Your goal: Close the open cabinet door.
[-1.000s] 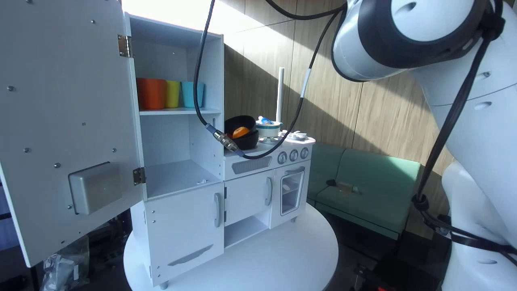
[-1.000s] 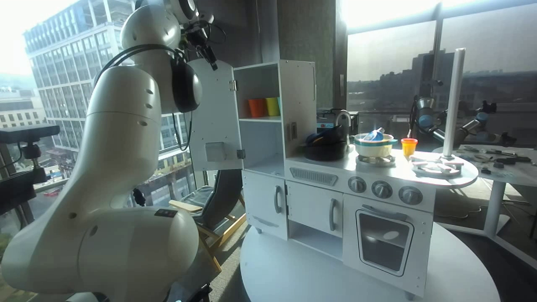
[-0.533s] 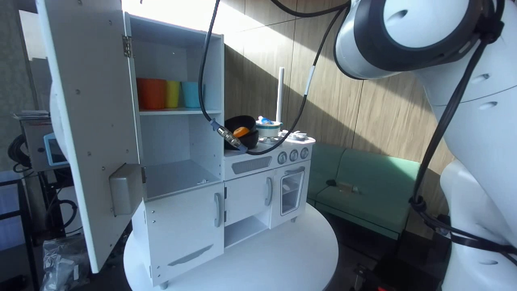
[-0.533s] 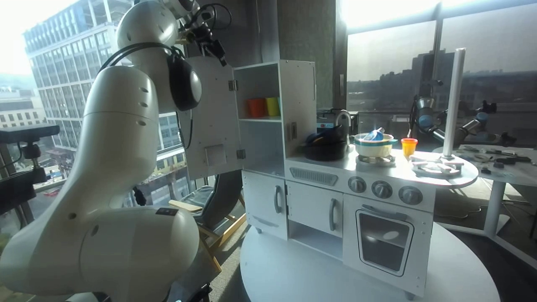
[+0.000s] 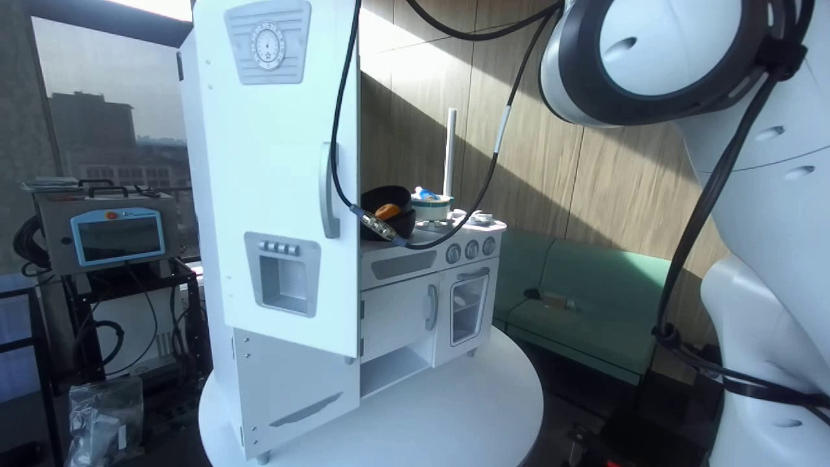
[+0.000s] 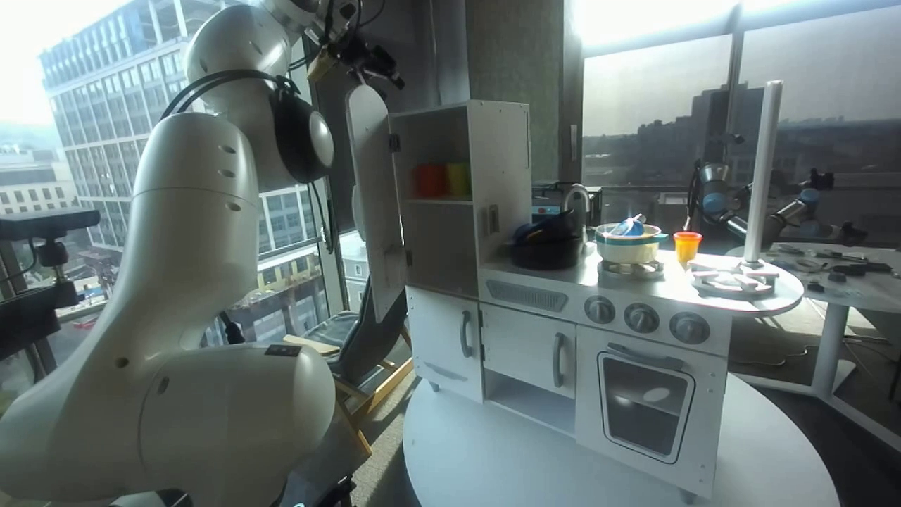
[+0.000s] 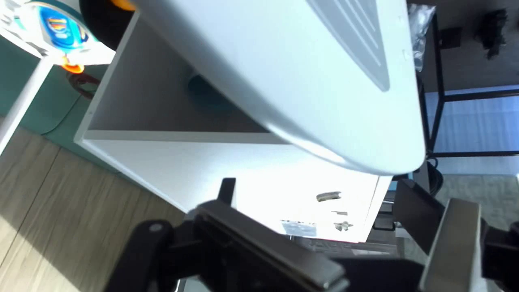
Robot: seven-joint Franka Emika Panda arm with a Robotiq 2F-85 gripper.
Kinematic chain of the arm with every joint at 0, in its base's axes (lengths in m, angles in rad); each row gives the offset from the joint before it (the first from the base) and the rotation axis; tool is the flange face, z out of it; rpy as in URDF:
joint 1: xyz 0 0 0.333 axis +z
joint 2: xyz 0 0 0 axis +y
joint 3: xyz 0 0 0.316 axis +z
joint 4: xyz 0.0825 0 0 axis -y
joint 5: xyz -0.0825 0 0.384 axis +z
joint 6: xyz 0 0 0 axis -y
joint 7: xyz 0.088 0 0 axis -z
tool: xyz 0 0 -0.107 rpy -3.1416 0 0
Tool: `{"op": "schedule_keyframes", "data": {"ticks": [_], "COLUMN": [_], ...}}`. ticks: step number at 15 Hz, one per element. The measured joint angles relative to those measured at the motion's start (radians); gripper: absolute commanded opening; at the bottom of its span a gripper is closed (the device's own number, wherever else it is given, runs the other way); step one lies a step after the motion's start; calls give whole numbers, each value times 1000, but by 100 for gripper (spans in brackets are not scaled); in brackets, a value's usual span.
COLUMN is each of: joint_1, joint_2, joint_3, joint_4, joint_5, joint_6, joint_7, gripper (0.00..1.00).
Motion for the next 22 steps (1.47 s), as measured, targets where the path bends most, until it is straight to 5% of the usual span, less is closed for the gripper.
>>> {"op": "schedule_keyframes", "data": {"ticks": [5,10,16,22], "joint_1": [31,70,45,-29], "joint_2": [10,-36,-111,-142], "joint_3": [-78,-76,57,120], "joint_4": [0,6,6,6], "joint_5": [-217,-321,-113,184], "joint_6": [-27,-138,-221,-242], "joint_7": [-63,-162,-206,-197], "gripper": [100,100,100,100]}}
